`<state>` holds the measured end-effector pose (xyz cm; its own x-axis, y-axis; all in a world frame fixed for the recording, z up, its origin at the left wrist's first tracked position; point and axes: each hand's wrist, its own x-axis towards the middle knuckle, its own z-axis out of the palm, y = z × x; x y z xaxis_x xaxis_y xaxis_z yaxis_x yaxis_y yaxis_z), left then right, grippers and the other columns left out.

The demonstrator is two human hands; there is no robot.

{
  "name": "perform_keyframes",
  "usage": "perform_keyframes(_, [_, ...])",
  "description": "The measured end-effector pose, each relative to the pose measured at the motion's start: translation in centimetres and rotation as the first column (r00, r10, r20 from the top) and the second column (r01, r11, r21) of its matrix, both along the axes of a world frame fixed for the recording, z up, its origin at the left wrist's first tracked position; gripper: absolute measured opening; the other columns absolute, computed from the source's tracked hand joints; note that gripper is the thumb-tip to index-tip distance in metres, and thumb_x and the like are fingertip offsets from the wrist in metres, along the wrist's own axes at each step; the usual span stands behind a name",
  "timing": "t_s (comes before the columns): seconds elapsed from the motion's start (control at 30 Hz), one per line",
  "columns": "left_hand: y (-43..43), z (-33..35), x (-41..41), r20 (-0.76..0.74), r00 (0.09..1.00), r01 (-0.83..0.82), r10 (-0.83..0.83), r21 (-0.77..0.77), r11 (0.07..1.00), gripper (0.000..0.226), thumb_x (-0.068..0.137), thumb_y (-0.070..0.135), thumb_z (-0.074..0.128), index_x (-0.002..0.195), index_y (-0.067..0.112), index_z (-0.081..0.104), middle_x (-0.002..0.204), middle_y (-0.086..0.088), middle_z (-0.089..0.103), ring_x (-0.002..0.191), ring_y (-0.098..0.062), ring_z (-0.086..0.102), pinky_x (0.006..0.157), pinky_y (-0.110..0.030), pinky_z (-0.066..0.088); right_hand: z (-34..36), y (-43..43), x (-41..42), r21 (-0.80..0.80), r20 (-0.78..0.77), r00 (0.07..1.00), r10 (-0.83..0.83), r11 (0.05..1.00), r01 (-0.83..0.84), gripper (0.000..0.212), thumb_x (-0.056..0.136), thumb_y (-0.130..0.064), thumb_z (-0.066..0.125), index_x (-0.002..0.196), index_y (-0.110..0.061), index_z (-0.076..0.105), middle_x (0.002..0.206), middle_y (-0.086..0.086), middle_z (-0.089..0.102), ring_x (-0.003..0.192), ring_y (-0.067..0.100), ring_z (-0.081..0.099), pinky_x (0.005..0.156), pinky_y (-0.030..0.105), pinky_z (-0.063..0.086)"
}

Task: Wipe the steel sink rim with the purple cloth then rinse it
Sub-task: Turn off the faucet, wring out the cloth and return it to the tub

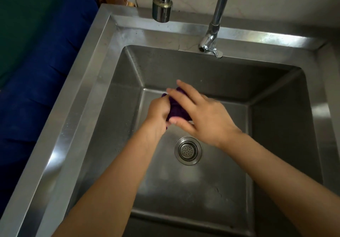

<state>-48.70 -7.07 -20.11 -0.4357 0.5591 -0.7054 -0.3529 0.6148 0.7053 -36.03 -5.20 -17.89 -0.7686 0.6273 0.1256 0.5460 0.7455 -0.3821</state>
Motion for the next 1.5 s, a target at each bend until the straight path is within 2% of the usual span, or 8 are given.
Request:
perform_keyframes(0.17, [-0.3, 0.8, 0.3, 0.086, 0.983, 0.17, -0.164, -0.068, 0.983, 0.039, 0.093, 0.024, 0.035, 0.055, 0.017, 0.034, 0.029, 0.006, 0.028, 0.023, -0.007, 0.022, 0.034, -0.006, 0.013, -1.2, 3.1, -1.0, 0.194, -0.026, 0.988, 0.155, 0.97, -0.147, 0.062, 0.086, -0.063, 0.038, 0.124, -0.018, 0.058, 0.131, 0.01, 0.057, 0.107, 0.035, 0.059, 0.08, 0.045, 0.053])
perform_keyframes(0.3, [-0.5, 1.2, 1.3, -0.03, 0.998, 0.06, -0.062, -0.07, 0.996, 0.039, 0.093, 0.022, 0.036, 0.054, 0.015, 0.04, 0.029, 0.005, 0.036, 0.022, -0.007, 0.028, 0.031, -0.007, 0.016, -1.6, 3.1, -1.7, 0.172, -0.163, 0.97, 0.178, 0.974, -0.15, 0.066, 0.091, -0.059, 0.025, 0.106, -0.009, 0.066, 0.088, 0.01, 0.067, 0.071, 0.031, 0.065, 0.057, 0.034, 0.054])
perform_keyframes(0.47, [-0.5, -0.4, 2.2, -0.457, 0.883, -0.065, 0.104, 0.099, 0.993, 0.043, 0.095, 0.043, 0.039, 0.068, 0.016, 0.057, 0.077, -0.008, 0.065, 0.077, -0.028, 0.063, 0.07, -0.038, 0.051, -3.0, 2.0, -1.5, 0.141, -0.192, 0.966, -0.175, 0.969, 0.203, 0.07, 0.096, -0.052, 0.015, 0.067, -0.009, 0.062, 0.056, 0.01, 0.063, 0.048, 0.033, 0.059, 0.043, 0.029, 0.04])
perform_keyframes(0.87, [0.2, -0.5, 1.6, -0.826, 0.563, 0.25, -0.014, 0.154, 0.956, 0.048, 0.093, 0.043, 0.034, 0.063, 0.011, 0.053, 0.062, -0.013, 0.061, 0.067, -0.03, 0.055, 0.061, -0.032, 0.034, -3.2, 1.4, -2.9, -0.697, -0.047, 0.775, -0.63, 0.577, 0.426, 0.047, 0.096, -0.03, 0.033, 0.056, -0.013, 0.05, 0.071, 0.014, 0.064, 0.073, 0.029, 0.059, 0.072, 0.035, 0.047])
perform_keyframes(1.17, [0.7, -0.9, 1.2, -0.827, 0.554, 0.351, -0.093, 0.13, 0.927, 0.042, 0.094, 0.039, 0.044, 0.068, 0.008, 0.055, 0.07, -0.013, 0.066, 0.067, -0.027, 0.055, 0.061, -0.033, 0.036, -2.4, 2.5, -2.8, -0.818, 0.089, 0.73, -0.677, 0.368, 0.441, 0.042, 0.095, -0.033, 0.033, 0.062, -0.013, 0.049, 0.061, 0.008, 0.052, 0.054, 0.021, 0.048, 0.046, 0.024, 0.04])
perform_keyframes(1.3, [0.3, -1.5, 1.3, -0.689, 0.708, 0.347, -0.153, 0.151, 0.925, 0.043, 0.083, 0.055, 0.047, 0.078, 0.015, 0.061, 0.068, 0.004, 0.064, 0.073, -0.02, 0.063, 0.067, -0.043, 0.054, -1.5, 3.2, -2.5, -0.83, 0.142, 0.782, -0.607, 0.357, 0.429, 0.044, 0.096, -0.035, 0.03, 0.072, -0.007, 0.055, 0.056, 0.007, 0.053, 0.043, 0.016, 0.048, 0.037, 0.024, 0.04])
perform_keyframes(1.4, [-0.3, -2.3, 1.4, -0.607, 0.787, 0.254, -0.112, 0.153, 0.955, 0.035, 0.082, 0.05, 0.054, 0.073, 0.018, 0.062, 0.066, 0.006, 0.064, 0.071, -0.019, 0.064, 0.066, -0.043, 0.056, -1.3, 2.9, -2.6, -0.87, 0.186, 0.83, -0.525, 0.305, 0.388, 0.051, 0.097, -0.047, 0.027, 0.1, -0.003, 0.053, 0.061, 0.009, 0.055, 0.042, 0.017, 0.052, 0.043, 0.03, 0.052])
perform_keyframes(1.5, [-0.4, -2.9, 1.0, -0.444, 0.896, 0.076, -0.025, 0.098, 0.992, 0.026, 0.085, 0.026, 0.052, 0.06, 0.019, 0.057, 0.059, 0.0, 0.057, 0.06, -0.023, 0.055, 0.05, -0.031, 0.049, -1.2, 2.5, -2.1, -0.833, 0.126, 0.873, -0.472, 0.427, 0.351, 0.056, 0.091, -0.059, 0.031, 0.129, -0.018, 0.038, 0.112, 0.011, 0.055, 0.092, 0.025, 0.063, 0.077, 0.042, 0.057])
